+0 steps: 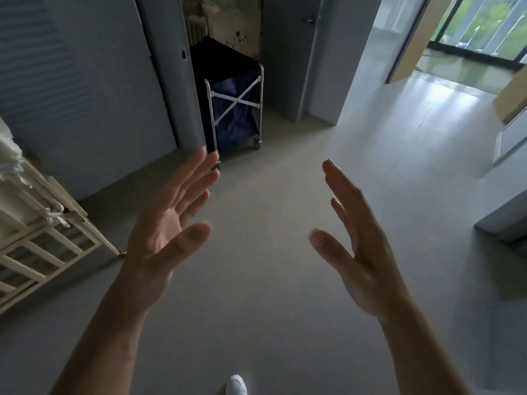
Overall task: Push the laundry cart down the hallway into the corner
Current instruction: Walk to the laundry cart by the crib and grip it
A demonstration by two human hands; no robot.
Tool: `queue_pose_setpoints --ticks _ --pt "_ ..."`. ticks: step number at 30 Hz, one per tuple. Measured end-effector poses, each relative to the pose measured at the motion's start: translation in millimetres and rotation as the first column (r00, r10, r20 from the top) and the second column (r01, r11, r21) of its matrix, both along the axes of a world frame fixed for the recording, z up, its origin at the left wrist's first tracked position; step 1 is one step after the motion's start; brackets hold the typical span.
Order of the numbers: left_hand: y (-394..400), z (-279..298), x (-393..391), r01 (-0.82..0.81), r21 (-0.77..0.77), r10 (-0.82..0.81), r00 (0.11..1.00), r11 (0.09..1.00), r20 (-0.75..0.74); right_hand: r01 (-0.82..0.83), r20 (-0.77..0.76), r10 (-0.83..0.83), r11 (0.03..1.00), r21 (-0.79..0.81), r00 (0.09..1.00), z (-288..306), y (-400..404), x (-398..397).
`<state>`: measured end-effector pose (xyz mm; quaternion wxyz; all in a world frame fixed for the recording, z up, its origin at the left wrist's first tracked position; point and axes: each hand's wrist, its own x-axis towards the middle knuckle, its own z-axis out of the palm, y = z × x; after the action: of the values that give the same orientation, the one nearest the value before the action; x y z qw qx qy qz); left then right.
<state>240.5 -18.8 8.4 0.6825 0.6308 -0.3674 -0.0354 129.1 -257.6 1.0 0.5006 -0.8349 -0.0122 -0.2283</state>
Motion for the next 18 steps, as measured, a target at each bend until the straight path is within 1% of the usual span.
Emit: queue_pose_setpoints --ticks 9,18 --pt "-14 -2 73 0.025 -0.009 -0.025 1.000 1.000 -0.016 0.022 -0.016 -0.022 1.000 -0.010 1.000 -2 -7 66" --pt "-56 -12 143 -0.003 0.014 0.004 0.999 1.000 -0.034 -0.018 -0.002 0.018 1.000 0.016 1.000 -12 -54 141"
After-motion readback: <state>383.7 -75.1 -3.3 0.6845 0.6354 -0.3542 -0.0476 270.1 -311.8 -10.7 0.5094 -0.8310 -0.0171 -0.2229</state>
